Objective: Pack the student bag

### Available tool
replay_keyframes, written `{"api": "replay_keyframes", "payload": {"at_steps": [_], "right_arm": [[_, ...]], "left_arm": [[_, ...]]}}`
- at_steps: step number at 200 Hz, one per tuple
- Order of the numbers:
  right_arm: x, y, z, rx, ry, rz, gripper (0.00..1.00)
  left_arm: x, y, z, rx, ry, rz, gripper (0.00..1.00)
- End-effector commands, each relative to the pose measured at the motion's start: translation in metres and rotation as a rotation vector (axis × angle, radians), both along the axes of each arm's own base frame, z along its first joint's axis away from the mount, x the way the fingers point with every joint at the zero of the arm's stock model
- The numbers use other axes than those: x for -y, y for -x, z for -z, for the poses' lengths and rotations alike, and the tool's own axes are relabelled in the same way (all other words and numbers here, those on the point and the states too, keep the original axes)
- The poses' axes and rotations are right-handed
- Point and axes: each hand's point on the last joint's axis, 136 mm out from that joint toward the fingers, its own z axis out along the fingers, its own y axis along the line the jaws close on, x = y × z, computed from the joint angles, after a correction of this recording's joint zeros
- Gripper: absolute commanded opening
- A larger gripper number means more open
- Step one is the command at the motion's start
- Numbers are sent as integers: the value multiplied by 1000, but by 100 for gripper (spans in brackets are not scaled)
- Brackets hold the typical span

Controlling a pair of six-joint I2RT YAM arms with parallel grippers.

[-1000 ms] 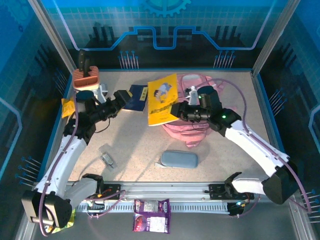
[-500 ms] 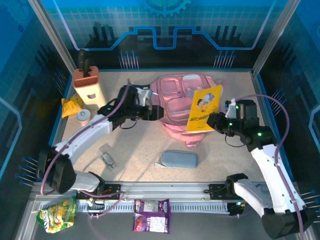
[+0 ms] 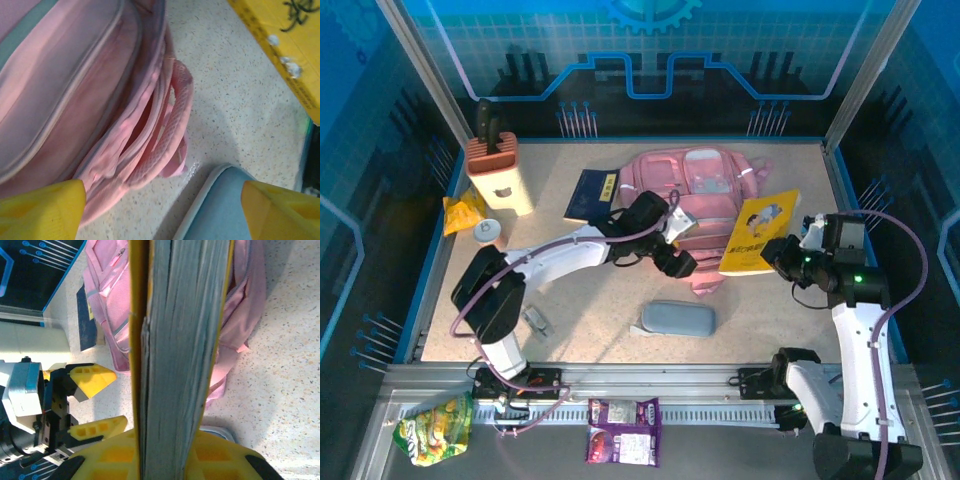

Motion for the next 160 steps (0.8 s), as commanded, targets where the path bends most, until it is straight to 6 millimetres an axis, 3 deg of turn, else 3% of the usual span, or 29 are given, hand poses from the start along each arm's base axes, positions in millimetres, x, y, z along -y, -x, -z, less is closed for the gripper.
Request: {"api": "replay_keyframes", "payload": {"at_steps": [1,64,125,160], "right_arm": [[2,-1,-8,51,-19,-9,19],[11,-3,-4,56,-44,37,18],[11,-4,-1,56,-55,37,18],[10,-4,-1,58,-63,33,18]], "left_arm": [[14,-10,1,115,-41,78,82],[28,-45,29,157,-176,89,73],[38,-40,58,43,-202,154,62],[42,-43,64,19,-215,156,41]]}}
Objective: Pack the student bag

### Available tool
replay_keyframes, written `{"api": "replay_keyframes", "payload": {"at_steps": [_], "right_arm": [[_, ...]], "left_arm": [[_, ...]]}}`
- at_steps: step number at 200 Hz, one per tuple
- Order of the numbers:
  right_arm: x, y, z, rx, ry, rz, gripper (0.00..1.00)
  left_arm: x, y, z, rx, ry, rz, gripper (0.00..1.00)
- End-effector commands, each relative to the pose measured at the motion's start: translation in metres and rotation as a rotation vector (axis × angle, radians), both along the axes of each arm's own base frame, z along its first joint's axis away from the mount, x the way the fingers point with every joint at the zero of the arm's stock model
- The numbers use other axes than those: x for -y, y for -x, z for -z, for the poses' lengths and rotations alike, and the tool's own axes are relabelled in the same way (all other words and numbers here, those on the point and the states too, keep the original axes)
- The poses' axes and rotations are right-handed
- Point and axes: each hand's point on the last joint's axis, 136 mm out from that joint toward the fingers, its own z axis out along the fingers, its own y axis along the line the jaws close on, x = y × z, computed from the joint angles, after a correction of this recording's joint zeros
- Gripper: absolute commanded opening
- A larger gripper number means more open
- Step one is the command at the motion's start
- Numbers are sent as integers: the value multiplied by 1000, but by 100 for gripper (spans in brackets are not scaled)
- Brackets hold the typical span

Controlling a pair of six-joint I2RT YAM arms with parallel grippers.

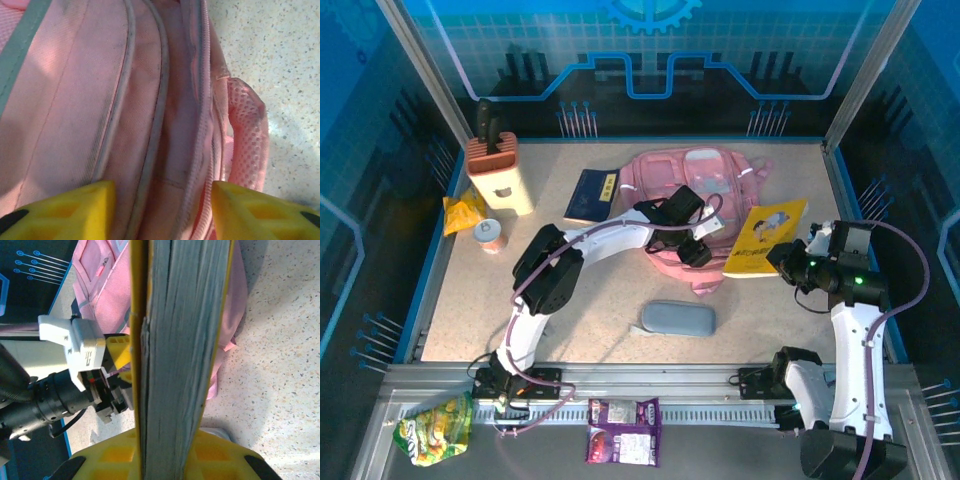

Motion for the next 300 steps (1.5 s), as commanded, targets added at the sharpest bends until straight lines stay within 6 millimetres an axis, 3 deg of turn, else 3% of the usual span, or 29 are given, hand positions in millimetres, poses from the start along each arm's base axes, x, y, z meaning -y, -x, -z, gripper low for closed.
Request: {"api": "replay_keyframes", "payload": {"at_steps": [1,37,70,137,163,189,220,233,266,300], "right_arm": [[-2,-6,-16,93,-7,-25,18],[-1,-5,-17,92,5,-28,18],[-4,-1,-26,102,8,-46,18],[-16,18,-38,98,-29,-80,18],[-26,17,-30,90,-84,-111,17],[-48,11,-20,56,-113,-220,17],[-80,-8,-14,81,-116,-325,17],[-91,-20,0,82,-129,-334,17],[-116,-64,16,158,-143,-363,17],[-134,-114,19,258,-127,-383,17]], "left_arm": [[-1,5,6,-46,-21,27,41],[-6,-2,-15,-3,17,10,0],[-13,-14,-53,26,90,-39,0],[-43,-54,-184,230,293,-248,0],[-48,-58,-214,299,324,-252,0],[-50,-66,-238,355,351,-272,0],[-49,-66,-267,401,406,-276,0],[-48,-66,-273,411,424,-272,0],[-51,-65,-280,428,433,-278,0],[-51,-63,-280,429,431,-264,0]]}}
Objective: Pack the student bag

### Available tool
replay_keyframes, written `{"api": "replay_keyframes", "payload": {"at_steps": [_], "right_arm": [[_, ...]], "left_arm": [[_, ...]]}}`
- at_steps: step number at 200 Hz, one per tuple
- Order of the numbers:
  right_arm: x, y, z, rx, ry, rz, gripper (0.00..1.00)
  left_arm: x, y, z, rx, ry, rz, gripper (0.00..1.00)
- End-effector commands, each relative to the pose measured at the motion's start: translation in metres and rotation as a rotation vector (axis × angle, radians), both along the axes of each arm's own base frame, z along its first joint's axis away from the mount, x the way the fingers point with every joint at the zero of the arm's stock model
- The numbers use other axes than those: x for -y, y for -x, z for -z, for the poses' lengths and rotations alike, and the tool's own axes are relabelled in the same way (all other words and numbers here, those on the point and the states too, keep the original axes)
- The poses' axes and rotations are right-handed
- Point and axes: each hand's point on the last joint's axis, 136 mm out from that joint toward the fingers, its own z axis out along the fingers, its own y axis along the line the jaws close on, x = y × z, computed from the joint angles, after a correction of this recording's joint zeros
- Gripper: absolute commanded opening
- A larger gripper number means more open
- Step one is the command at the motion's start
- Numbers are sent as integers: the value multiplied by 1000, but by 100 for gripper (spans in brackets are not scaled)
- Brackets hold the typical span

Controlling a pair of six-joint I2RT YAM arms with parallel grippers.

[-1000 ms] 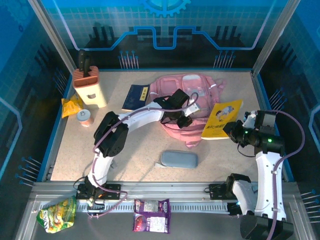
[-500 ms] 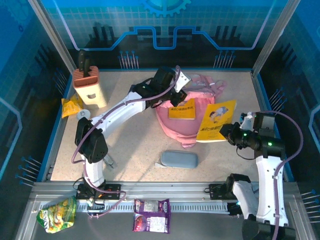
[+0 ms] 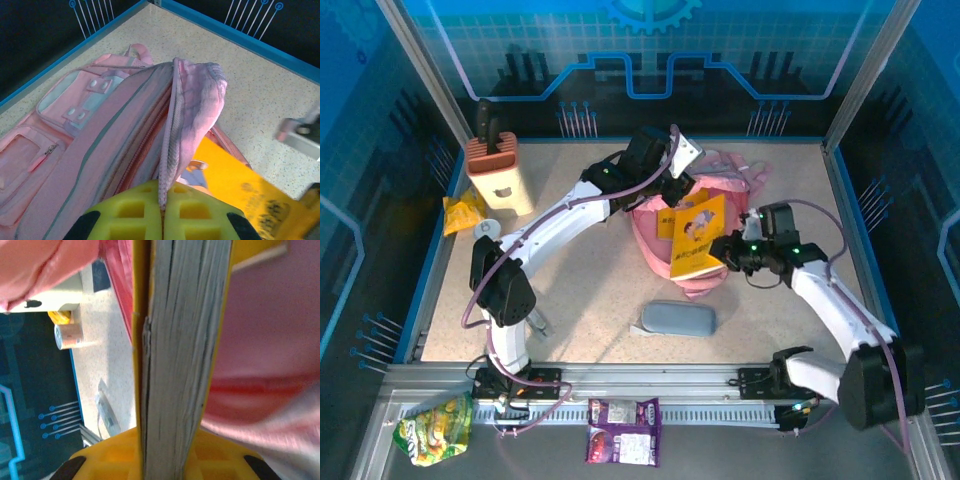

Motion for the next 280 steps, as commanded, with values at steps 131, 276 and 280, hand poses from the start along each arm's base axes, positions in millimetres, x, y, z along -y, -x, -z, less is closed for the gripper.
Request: {"api": "replay_keyframes", "payload": {"at_steps": [131,276,280], "right_arm": [[15,-68,30,145,309,70,62],[-20,-114,60,273,444,43,20],[-21,-117,58,278,444,38,20]], "left_arm": [[-3,5,-77,177,131,2,0],[-2,9,-77,161,132,21,2],[-3,9,-77,160,129,18,2]]}}
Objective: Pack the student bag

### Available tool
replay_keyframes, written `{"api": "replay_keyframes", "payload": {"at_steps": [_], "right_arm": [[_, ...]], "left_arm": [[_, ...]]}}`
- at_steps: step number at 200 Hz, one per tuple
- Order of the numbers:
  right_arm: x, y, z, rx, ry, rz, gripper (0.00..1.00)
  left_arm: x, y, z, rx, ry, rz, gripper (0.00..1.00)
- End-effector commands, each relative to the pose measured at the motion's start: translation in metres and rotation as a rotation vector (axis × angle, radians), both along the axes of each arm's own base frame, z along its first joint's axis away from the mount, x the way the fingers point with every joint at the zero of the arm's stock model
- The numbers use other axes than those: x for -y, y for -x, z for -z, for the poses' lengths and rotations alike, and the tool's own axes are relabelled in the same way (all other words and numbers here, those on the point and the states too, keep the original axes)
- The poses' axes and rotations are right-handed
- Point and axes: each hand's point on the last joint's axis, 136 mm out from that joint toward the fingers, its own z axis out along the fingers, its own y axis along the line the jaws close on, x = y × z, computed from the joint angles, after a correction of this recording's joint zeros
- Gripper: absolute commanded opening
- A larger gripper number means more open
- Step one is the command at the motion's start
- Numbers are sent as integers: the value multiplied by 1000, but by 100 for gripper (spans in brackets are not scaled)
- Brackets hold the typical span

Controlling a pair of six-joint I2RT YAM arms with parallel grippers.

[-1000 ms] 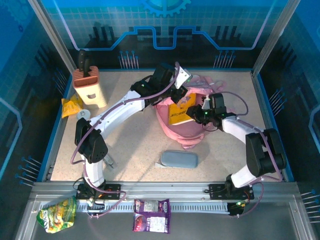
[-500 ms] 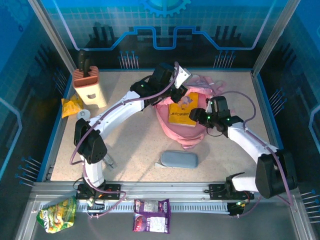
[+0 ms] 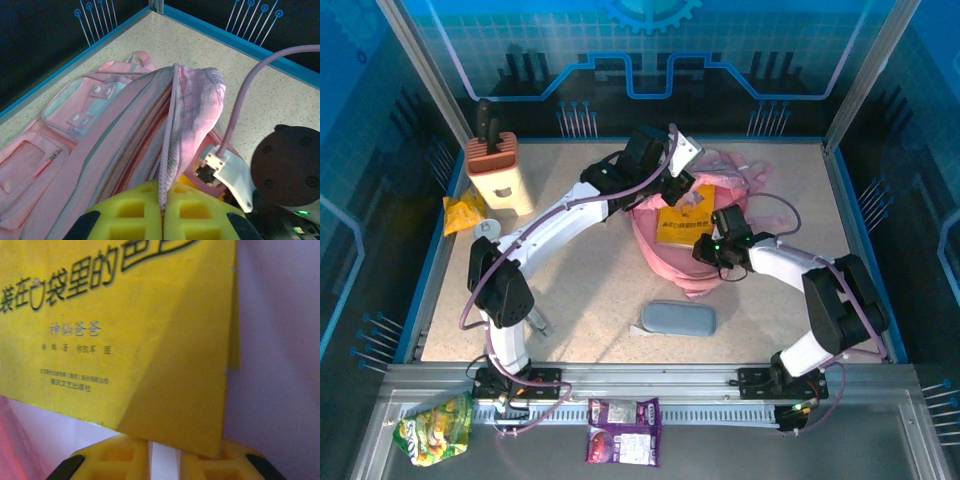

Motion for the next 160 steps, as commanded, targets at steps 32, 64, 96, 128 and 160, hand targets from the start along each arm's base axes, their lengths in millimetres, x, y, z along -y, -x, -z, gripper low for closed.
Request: {"api": "replay_keyframes", "payload": {"at_steps": [32,64,96,128,160], "right_arm": [[-17,-40,-53,201,38,-67,26],[-9,14,-62,217,94,-159,45],[13,59,-87,260,144,-182,76],[36,81,-119,340,172,-160,100],[36,88,-158,419,138,-194,100]], "left_arm": [[-5,12,-62,120,92,24,6],[-5,13,-53,111,92,20,11],[-6,13,-39,74,86,7,16],[-6,17,-21,7,88,-4,22],[-9,27,-12,-62,92,-8,30]]}}
